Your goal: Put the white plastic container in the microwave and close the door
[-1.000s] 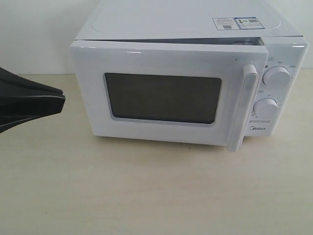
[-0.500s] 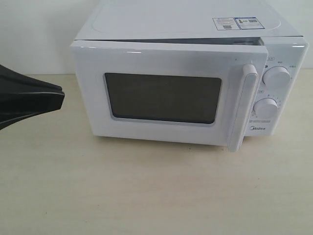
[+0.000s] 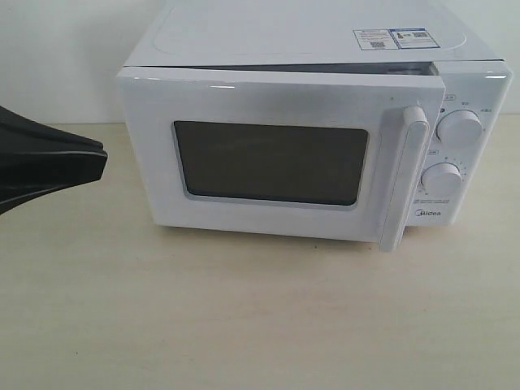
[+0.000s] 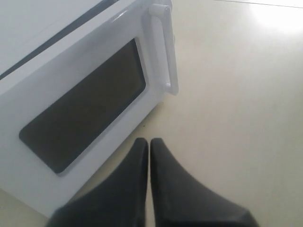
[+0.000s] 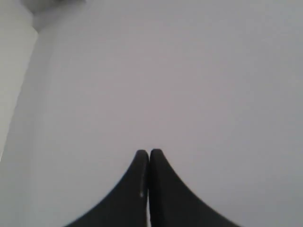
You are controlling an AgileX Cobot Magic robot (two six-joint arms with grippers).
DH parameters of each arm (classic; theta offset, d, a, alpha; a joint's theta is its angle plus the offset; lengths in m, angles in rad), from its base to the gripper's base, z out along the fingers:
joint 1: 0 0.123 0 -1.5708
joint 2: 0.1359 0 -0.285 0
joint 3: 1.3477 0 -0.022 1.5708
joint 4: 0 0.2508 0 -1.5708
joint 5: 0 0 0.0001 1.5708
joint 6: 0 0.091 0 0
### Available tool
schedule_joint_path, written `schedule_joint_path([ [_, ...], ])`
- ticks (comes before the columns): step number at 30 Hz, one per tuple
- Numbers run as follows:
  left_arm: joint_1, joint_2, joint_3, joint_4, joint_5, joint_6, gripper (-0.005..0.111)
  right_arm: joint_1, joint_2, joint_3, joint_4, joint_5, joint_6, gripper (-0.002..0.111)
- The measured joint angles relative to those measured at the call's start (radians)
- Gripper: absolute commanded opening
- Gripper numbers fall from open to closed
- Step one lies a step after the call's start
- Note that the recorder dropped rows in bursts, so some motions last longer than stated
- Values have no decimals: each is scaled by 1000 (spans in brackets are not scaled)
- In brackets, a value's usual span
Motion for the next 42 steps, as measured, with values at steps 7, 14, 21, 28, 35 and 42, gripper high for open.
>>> schedule_joint_path([
  [7, 0, 0, 0, -4, 0, 0, 4, 1, 193, -197, 0, 664, 272, 0],
  [14, 0, 0, 0, -4, 0, 0, 4, 79, 433, -208, 152, 988, 167, 0],
  [21, 0, 0, 0, -4, 0, 0, 4, 172, 650, -208, 310, 1154, 100, 0],
  [28, 0, -2, 0, -4, -9, 0, 4, 297, 838, -208, 528, 1111, -209, 0],
  [35, 0, -2, 0, -8, -9, 0, 4, 411, 989, -208, 654, 845, -444, 0],
  [42, 0, -2, 0, -12, -9, 0, 4, 419, 1006, -208, 661, 621, -555, 0],
])
